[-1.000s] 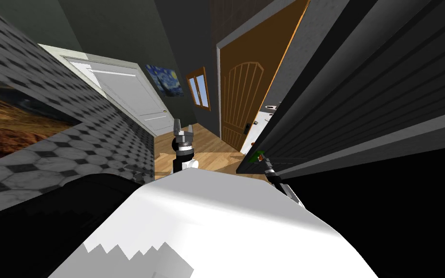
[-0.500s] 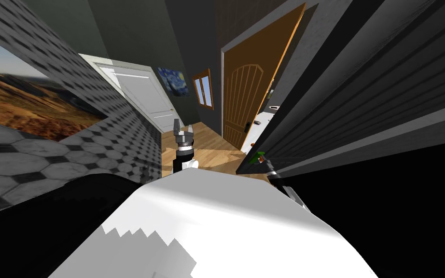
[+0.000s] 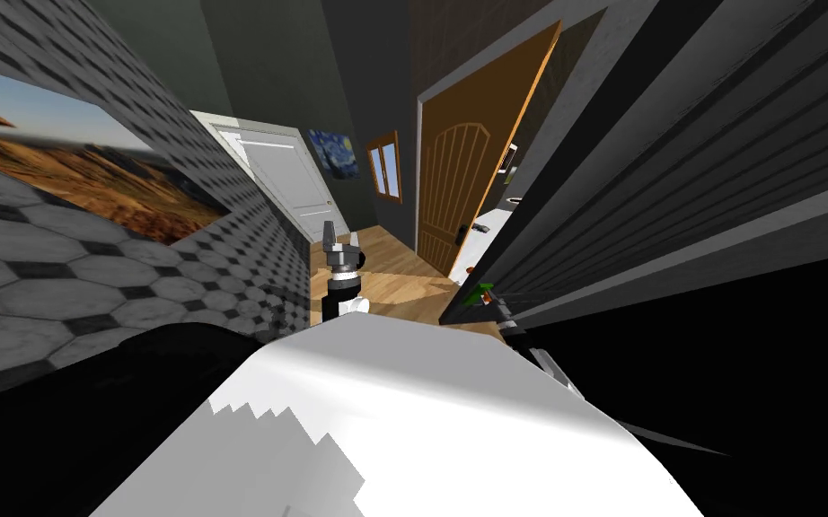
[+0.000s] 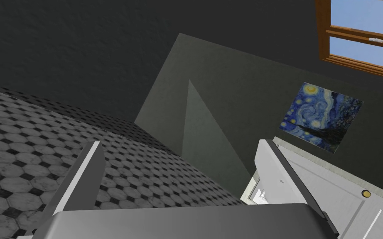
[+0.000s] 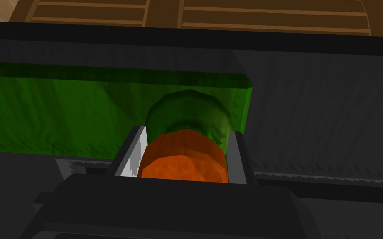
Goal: Pull the door open
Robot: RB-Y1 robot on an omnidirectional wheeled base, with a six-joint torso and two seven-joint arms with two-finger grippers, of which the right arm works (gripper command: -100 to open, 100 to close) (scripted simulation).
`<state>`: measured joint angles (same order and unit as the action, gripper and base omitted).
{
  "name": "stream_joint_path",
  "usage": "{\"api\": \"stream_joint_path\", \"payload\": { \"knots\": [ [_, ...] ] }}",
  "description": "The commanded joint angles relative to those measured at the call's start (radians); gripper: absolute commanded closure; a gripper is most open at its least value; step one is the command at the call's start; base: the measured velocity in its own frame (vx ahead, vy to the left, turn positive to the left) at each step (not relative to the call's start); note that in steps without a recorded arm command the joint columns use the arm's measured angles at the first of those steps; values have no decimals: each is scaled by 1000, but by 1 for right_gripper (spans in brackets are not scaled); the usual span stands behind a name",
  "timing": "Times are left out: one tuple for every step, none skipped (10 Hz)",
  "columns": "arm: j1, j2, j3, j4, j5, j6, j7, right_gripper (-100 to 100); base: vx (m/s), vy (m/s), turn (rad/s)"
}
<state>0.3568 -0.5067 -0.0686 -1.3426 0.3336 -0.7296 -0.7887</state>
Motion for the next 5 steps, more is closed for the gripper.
{"api": "stream_joint_path", "payload": {
  "knots": [
    [3,-8,2,9,2,-19,-5,100,-181,-85,109],
    [3,-15,2,15,3,-31,-10,100,-180,-80,116],
    [3,-22,2,22,5,-44,-15,100,-230,-112,144],
    [3,-28,2,28,6,-57,-20,100,-204,-116,126],
    [3,-35,3,34,7,-70,-24,100,-211,-103,129]
  ]
}}
